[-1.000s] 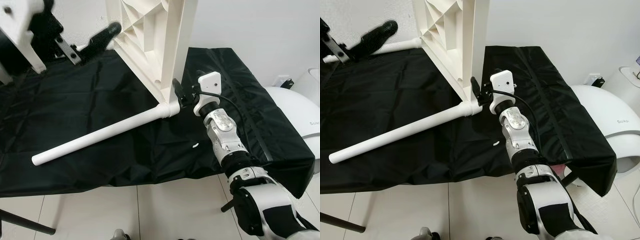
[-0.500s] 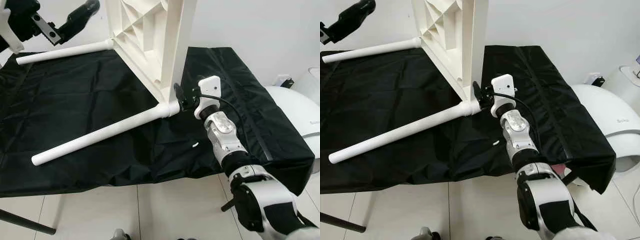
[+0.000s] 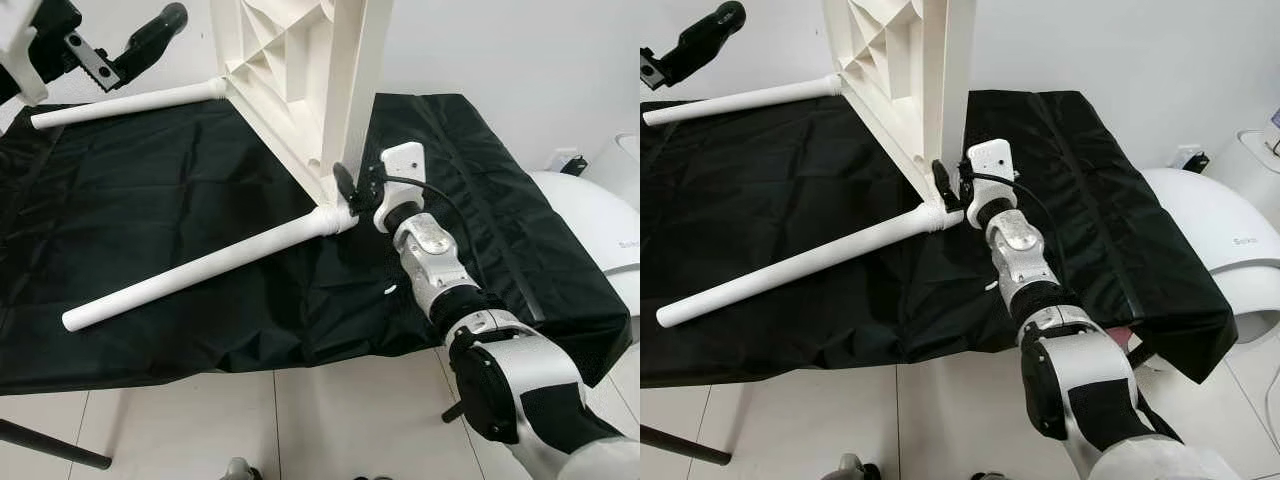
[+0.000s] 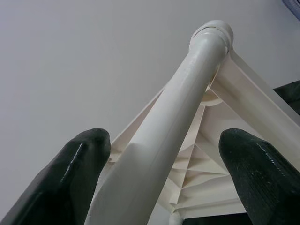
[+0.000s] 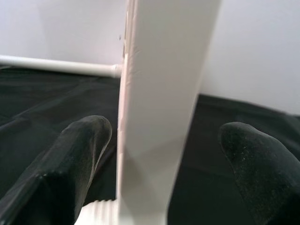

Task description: Building children table

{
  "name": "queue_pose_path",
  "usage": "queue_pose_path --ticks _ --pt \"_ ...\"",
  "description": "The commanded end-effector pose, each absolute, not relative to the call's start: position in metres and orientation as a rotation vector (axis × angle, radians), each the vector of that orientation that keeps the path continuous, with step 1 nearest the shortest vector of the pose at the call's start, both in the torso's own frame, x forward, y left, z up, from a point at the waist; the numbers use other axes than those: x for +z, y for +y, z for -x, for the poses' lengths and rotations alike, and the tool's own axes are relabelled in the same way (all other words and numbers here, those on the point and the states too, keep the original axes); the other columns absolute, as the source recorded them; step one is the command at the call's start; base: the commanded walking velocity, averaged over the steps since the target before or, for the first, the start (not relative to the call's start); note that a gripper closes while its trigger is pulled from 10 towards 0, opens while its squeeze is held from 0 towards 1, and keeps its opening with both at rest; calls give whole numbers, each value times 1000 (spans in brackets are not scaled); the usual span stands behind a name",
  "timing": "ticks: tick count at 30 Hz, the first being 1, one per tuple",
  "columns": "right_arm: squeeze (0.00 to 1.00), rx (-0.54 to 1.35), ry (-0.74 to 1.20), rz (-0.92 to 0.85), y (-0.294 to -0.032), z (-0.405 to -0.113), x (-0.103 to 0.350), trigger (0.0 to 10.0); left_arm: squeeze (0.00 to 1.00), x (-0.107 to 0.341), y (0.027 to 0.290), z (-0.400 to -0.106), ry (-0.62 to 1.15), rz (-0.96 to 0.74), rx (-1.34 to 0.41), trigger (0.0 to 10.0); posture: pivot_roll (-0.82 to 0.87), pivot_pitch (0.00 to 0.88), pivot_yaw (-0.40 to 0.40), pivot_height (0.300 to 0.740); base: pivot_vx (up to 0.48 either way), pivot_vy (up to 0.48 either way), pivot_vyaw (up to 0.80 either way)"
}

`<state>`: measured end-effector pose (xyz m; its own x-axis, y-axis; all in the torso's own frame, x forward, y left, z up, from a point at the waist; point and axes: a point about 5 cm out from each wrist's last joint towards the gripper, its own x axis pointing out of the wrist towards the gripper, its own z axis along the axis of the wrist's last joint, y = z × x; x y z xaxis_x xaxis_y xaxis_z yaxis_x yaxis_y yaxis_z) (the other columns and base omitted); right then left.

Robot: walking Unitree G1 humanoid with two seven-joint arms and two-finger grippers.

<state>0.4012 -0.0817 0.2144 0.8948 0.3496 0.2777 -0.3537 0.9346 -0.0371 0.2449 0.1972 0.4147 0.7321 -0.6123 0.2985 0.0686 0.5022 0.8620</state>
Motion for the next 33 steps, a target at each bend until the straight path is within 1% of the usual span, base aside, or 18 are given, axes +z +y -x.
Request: queue_pose_path --ticks 1,7,10,13,14,20,26,33 --pt "0 349 -243 -35 -82 -403 209 10000 0 419 195 -243 -666 -996 -429 10000 150 135 -21 740 0 0 0" --pt "0 336 -212 -51 -81 -404 207 10000 0 421 194 -243 -668 -1023 -433 10000 155 138 -18 740 0 0 0" --pt "0 329 -201 -64 -80 -405 208 10000 0 422 197 -245 -654 -1066 -408 10000 161 138 -16 740 0 0 0" --pt "0 327 -199 -72 -79 -406 211 10000 0 419 206 -252 -594 -1157 -348 10000 162 139 -17 740 0 0 0" --pt "0 327 -199 -72 -79 -406 211 10000 0 419 206 -252 -594 -1157 -348 10000 162 139 -17 740 0 0 0" --pt "0 319 -188 -81 -79 -407 210 10000 0 418 218 -257 -527 -1285 -283 10000 161 141 -11 740 0 0 0" --pt "0 305 -166 -82 -83 -406 204 10000 0 420 223 -257 -511 -1313 -274 10000 164 141 -5 740 0 0 0" --pt "0 293 -105 -88 -82 -404 189 10000 0 427 223 -255 -540 -1315 -275 10000 174 138 0 740 0 0 0"
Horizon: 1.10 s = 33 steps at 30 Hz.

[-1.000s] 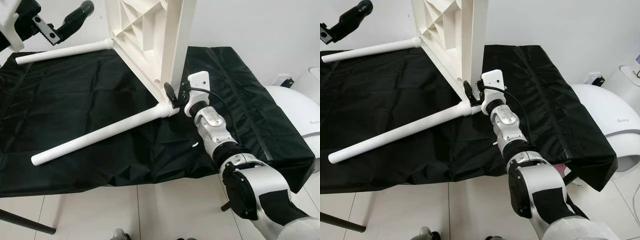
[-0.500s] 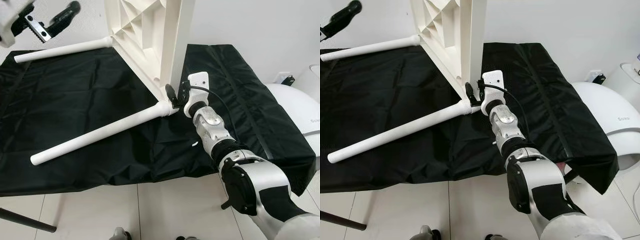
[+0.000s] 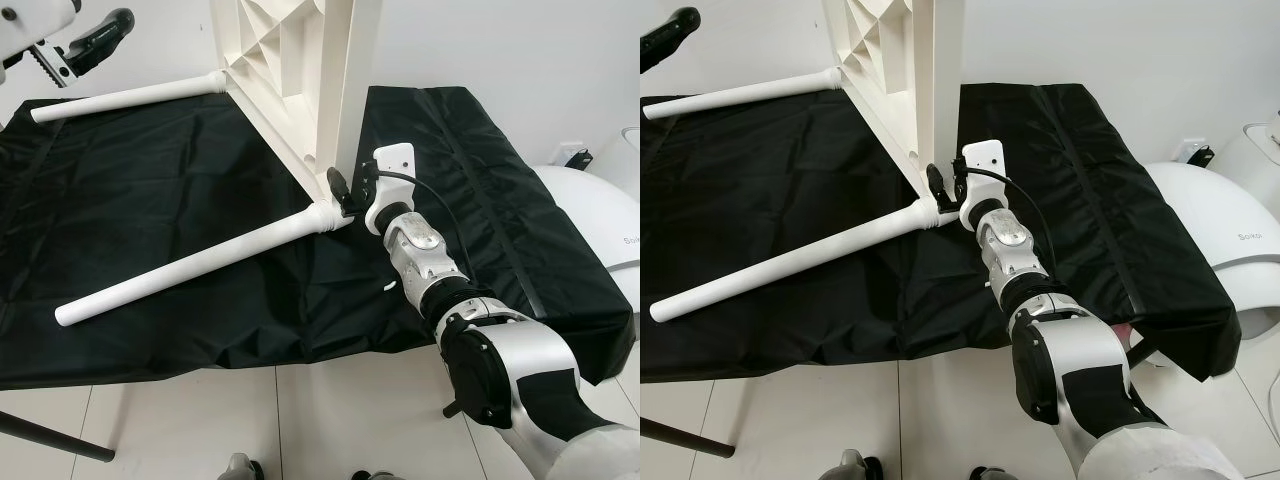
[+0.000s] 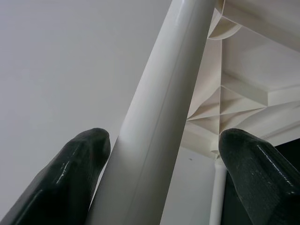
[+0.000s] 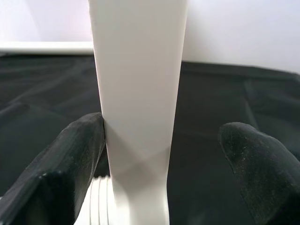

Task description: Building children table

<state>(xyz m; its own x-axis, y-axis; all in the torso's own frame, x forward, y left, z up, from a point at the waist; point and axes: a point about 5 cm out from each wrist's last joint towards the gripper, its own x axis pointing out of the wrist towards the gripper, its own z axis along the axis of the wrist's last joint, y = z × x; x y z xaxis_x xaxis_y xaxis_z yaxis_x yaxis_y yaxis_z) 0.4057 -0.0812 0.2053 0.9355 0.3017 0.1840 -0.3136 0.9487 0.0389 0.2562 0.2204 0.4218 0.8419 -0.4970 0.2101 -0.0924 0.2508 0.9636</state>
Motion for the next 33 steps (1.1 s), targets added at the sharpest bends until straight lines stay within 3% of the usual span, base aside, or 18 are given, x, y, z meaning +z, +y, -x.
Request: queue_pose_path --ticks 1,10,11,12,13,15,16,18,19,33 --pt "0 293 -105 -88 -82 -404 189 10000 0 427 223 -255 -540 -1315 -275 10000 174 138 0 740 0 0 0" --pt "0 309 -86 -99 -75 -403 188 10000 0 430 222 -254 -554 -1319 -286 9922 181 138 4 740 0 0 0" --pt "0 326 -99 -101 -70 -404 195 10000 0 430 221 -254 -557 -1318 -292 6784 179 139 3 740 0 0 0" --pt "0 326 -99 -101 -70 -404 195 10000 0 430 221 -254 -557 -1318 -292 6784 179 139 3 740 0 0 0" --pt "0 330 -105 -105 -69 -405 199 10000 0 430 220 -254 -559 -1313 -300 4824 179 139 3 740 0 0 0" --pt "0 333 -112 -102 -68 -406 202 10000 0 430 219 -253 -562 -1309 -307 4824 176 141 2 740 0 0 0" --pt "0 335 -115 -99 -67 -406 204 10000 0 430 218 -253 -566 -1301 -313 1216 176 141 2 740 0 0 0" --pt "0 338 -119 -95 -66 -408 209 10000 0 429 217 -253 -571 -1290 -326 1647 176 141 2 740 0 0 0" --pt "0 339 -119 -94 -65 -408 212 10000 0 429 216 -253 -571 -1285 -332 0 176 150 -2 740 0 0 0" --pt "0 305 -29 -40 -70 -410 203 10000 0 424 211 -251 -556 -1267 -392 0 191 184 -10 740 0 0 0"
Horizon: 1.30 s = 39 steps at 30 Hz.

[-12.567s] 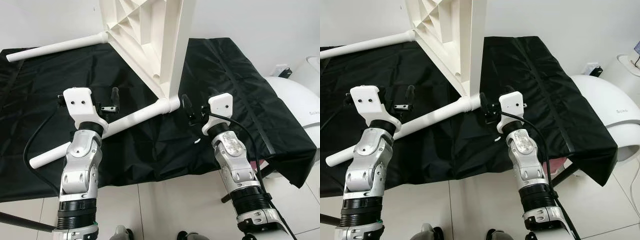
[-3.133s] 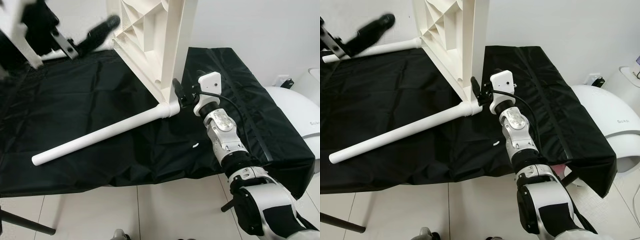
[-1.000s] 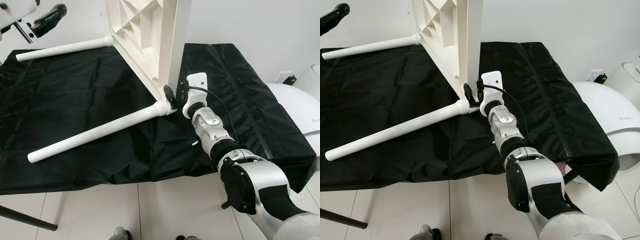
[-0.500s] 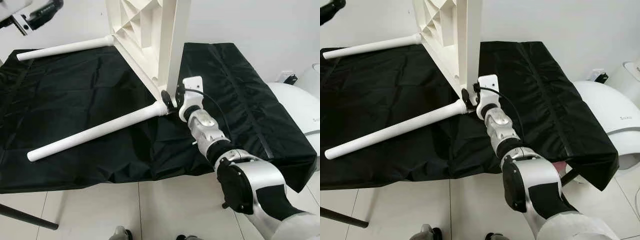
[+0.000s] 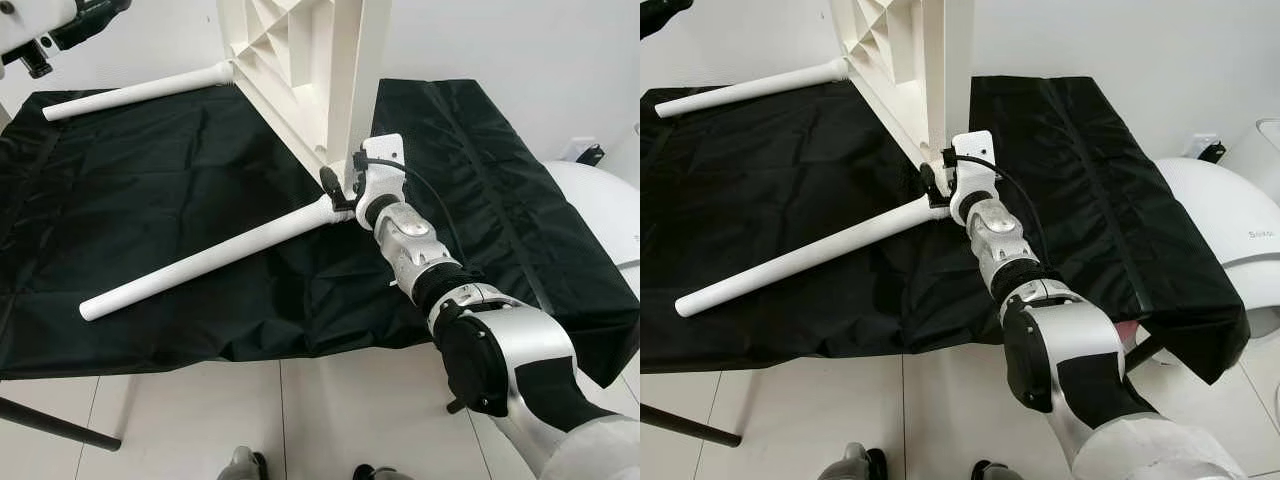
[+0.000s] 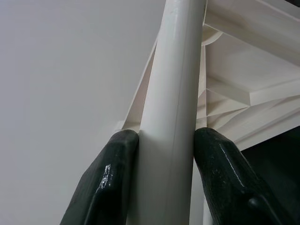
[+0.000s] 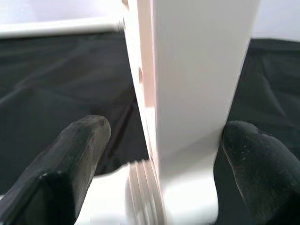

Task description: Building children table

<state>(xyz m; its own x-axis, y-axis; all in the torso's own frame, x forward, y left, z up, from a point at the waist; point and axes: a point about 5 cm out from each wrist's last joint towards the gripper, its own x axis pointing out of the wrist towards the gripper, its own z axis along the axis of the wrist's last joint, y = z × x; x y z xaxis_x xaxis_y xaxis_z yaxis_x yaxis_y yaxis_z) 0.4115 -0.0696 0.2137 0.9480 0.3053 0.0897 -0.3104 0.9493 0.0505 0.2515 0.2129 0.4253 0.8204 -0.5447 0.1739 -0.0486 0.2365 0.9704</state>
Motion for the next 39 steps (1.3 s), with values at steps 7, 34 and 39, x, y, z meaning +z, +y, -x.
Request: queue_pose_path --ticks 7,34,39 --pt "0 258 -27 1 -81 -413 206 10000 0 423 209 -249 -537 -1275 -423 10000 202 194 -12 740 0 0 0" --pt "0 342 -166 169 -84 -419 248 1647 0 420 195 -232 -525 -1223 -567 10000 248 264 -18 740 0 0 0" --pt "0 321 -169 168 -87 -420 251 3137 0 421 194 -228 -510 -1217 -586 10000 265 288 -20 740 0 0 0"
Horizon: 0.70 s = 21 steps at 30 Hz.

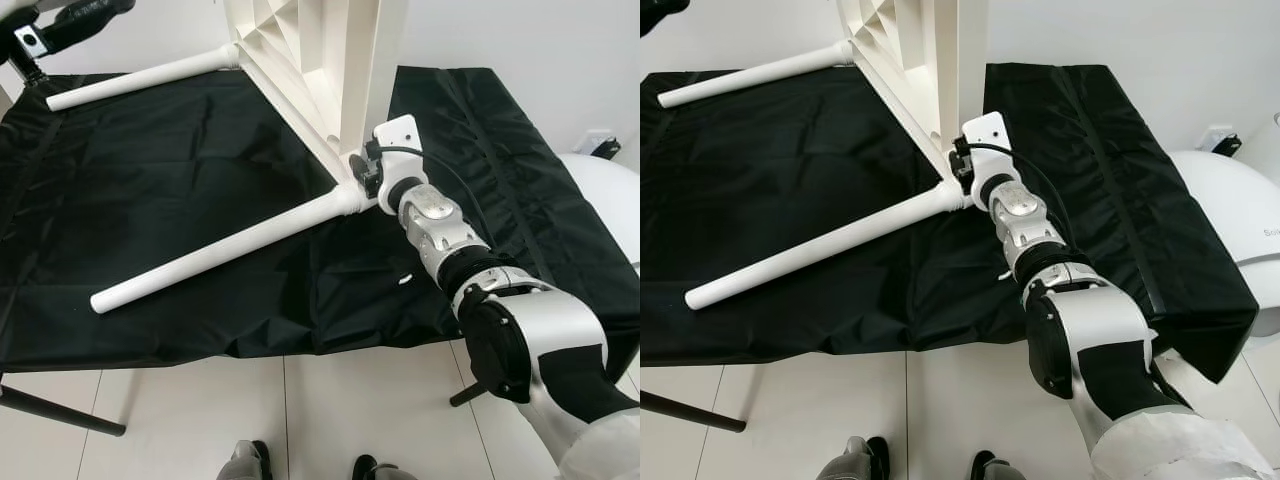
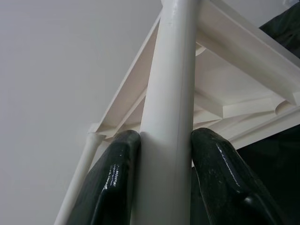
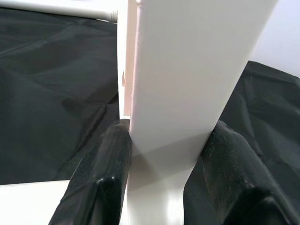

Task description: Building children table

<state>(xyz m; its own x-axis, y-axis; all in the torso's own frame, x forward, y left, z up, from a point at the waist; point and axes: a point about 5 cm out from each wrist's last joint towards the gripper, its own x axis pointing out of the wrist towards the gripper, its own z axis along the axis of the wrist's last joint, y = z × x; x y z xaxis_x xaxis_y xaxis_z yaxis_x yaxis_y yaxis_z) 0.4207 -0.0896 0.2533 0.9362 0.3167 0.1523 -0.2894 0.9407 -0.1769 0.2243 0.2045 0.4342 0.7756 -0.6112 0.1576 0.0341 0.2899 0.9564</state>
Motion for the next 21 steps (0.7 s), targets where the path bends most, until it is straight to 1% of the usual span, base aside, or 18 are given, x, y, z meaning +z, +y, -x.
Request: queue_pose_path --ticks 1,2,3,8,9,10,11,13,14,15,18,21 --pt "0 312 -165 164 -88 -421 250 3608 0 421 194 -227 -504 -1215 -591 10000 273 296 -19 740 0 0 0" --pt "0 312 -165 164 -88 -421 250 3608 0 421 194 -227 -504 -1215 -591 10000 273 296 -19 740 0 0 0" --pt "0 292 -151 152 -91 -421 249 10000 0 423 194 -225 -497 -1217 -600 10000 289 307 -18 740 0 0 0" --pt "0 274 -143 134 -95 -422 249 10000 0 425 194 -222 -494 -1222 -602 10000 301 311 -18 740 0 0 0" --pt "0 266 -141 124 -96 -423 250 4863 0 426 194 -222 -491 -1224 -603 10000 301 311 -18 740 0 0 0" --pt "0 257 -148 117 -98 -423 253 1255 0 426 194 -221 -488 -1225 -603 10000 311 312 -18 740 0 0 0" --pt "0 252 -165 98 -100 -424 258 0 0 426 194 -220 -483 -1225 -602 10000 311 311 -16 740 0 0 0" --pt "0 252 -165 98 -100 -424 258 0 0 426 194 -220 -483 -1225 -602 10000 311 311 -16 740 0 0 0" --pt "0 251 -210 62 -102 -425 273 0 0 426 196 -221 -466 -1217 -598 10000 302 308 -16 740 0 0 0" --pt "0 251 -210 62 -102 -425 273 0 0 426 196 -221 -466 -1217 -598 10000 302 308 -16 740 0 0 0" --pt "0 258 -286 30 -103 -425 298 0 0 421 201 -225 -435 -1203 -589 10000 291 307 -16 740 0 0 0" --pt "0 266 -329 25 -104 -424 310 0 0 417 202 -226 -431 -1190 -593 10000 281 305 -16 740 0 0 0"
